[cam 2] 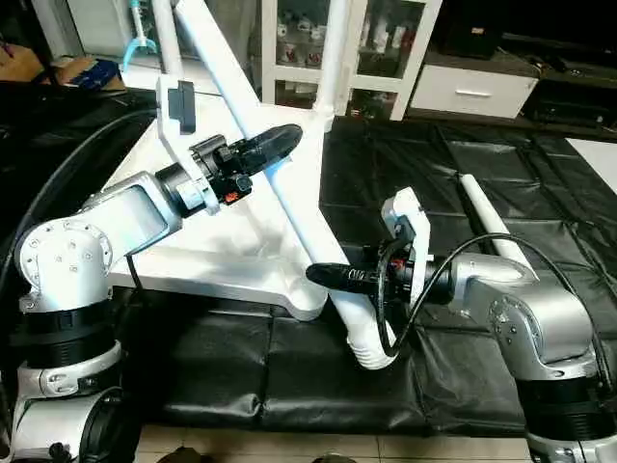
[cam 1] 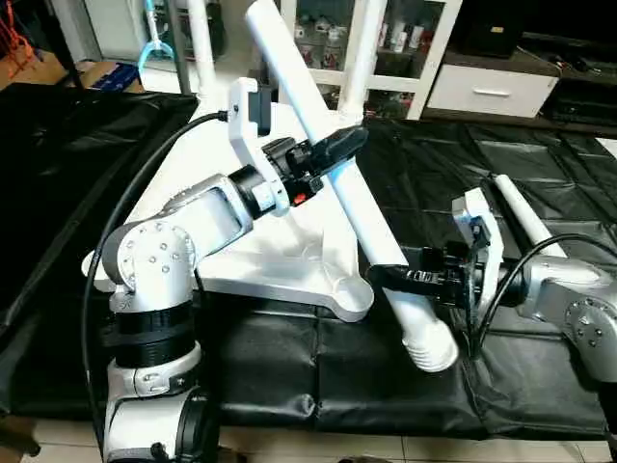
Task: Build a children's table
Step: Pick table leg
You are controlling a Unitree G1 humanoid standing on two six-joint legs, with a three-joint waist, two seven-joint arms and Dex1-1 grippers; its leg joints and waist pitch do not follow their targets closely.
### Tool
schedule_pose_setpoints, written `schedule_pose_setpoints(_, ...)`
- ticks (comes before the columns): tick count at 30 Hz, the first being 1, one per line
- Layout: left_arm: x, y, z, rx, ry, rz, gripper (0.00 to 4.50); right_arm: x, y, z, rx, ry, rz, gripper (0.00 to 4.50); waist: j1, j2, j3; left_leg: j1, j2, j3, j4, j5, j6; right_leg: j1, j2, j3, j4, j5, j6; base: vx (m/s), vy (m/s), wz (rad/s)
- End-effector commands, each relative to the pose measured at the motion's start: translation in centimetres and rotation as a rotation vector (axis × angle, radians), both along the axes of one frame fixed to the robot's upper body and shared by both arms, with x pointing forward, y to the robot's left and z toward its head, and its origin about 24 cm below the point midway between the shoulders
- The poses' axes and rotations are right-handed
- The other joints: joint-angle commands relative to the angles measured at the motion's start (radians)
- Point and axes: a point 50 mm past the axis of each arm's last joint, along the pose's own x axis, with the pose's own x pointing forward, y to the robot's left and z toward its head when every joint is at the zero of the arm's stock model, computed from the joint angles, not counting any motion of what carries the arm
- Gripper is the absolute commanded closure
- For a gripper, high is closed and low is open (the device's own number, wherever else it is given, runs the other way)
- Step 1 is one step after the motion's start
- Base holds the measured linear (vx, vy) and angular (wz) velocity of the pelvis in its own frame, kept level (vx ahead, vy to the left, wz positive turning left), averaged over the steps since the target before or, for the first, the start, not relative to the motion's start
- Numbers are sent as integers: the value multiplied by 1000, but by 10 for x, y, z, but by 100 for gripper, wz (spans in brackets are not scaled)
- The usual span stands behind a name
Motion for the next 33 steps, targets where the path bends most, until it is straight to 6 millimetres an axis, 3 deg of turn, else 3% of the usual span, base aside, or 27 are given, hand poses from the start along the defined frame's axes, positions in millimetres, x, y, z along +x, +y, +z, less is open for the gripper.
schedule_pose_setpoints(1, 3, 1, 4, 11, -6, 30, 270, 6, -5, 7, -27, -43, -46, 273, 1, -8, -75, 20, 25, -17, -70, -173, 5, 42, -52, 22, -79, -306, -155, 0, 0, 0)
schedule_pose_setpoints(6, 9, 6, 8, 4, -10, 83, 273, 9, -6, 6, -38, -52, -66, 273, 1, -8, -76, 19, 24, -16, -69, -158, 9, 44, -52, 21, -77, -288, -158, 0, 0, 0)
schedule_pose_setpoints(7, 10, 7, 9, 5, -8, 100, 275, 10, -6, 6, -35, -45, -72, 217, 0, -7, -76, 20, 23, -16, -68, -159, 10, 44, -52, 21, -77, -288, -160, 0, 0, 0)
schedule_pose_setpoints(16, 26, 22, 17, 55, -19, 259, 287, 13, -18, 22, 47, -65, -99, 152, 1, -8, -79, 22, 24, -17, -67, -144, 17, 48, -51, 21, -72, -252, -160, 0, 0, 0)
schedule_pose_setpoints(17, 28, 24, 17, 64, -18, 279, 287, 11, -23, 28, 86, -62, -89, 152, -1, -17, -79, 21, 23, -14, -66, -140, 24, 47, -50, 21, -74, -249, -162, 0, 0, 0)
schedule_pose_setpoints(18, 30, 25, 18, 64, -13, 297, 288, 10, -29, 31, 108, -61, -89, 141, 2, -14, -79, 21, 24, -16, -66, -139, 26, 49, -52, 21, -71, -250, -163, 0, 0, 0)
schedule_pose_setpoints(19, 32, 26, 18, 63, -10, 310, 288, 9, -33, 33, 121, -61, -90, 124, 1, -23, -78, 20, 25, -14, -65, -139, 31, 48, -52, 21, -74, -258, -162, 0, 0, 0)
schedule_pose_setpoints(21, 32, 25, 20, 46, -10, 305, 288, 11, -43, 36, 122, -67, -130, 112, 4, -16, -78, 21, 25, -15, -64, -130, 30, 47, -54, 20, -72, -265, -164, 0, 0, 0)
schedule_pose_setpoints(24, 31, 22, 22, 40, -21, 284, 289, 12, -54, 39, 129, -73, -169, 81, 4, -23, -79, 22, 24, -13, -63, -125, 27, 45, -53, 19, -73, -265, -172, 0, 0, 0)
schedule_pose_setpoints(25, 31, 20, 23, 45, -32, 270, 289, 13, -66, 43, 141, -85, -220, 74, 4, -24, -79, 21, 25, -14, -63, -123, 25, 46, -53, 18, -72, -261, -173, 0, 0, 0)
schedule_pose_setpoints(26, 31, 20, 23, 45, -32, 270, 289, 13, -66, 43, 141, -85, -220, 67, 4, -30, -78, 22, 25, -13, -63, -124, 29, 45, -54, 18, -72, -268, -174, 0, 0, 0)
schedule_pose_setpoints(28, 29, 17, 26, 49, -49, 245, 289, 20, -91, 48, 88, -117, -370, 47, 2, -32, -80, 20, 23, -13, -62, -119, 25, 45, -54, 17, -73, -277, -176, 0, 0, 0)
schedule_pose_setpoints(30, 29, 16, 27, 49, -54, 237, 289, 20, -95, 48, 69, -121, -392, 31, 5, -34, -78, 24, 23, -9, -60, -127, 22, 42, -54, 18, -77, -292, -170, 0, 0, 0)
schedule_pose_setpoints(33, 26, 12, 30, 51, -72, 190, 289, 17, -98, 50, 69, -113, -369, 13, 3, -35, -79, 18, 22, -11, -59, -119, 34, 47, -53, 18, -75, -287, -161, 0, 0, 0)
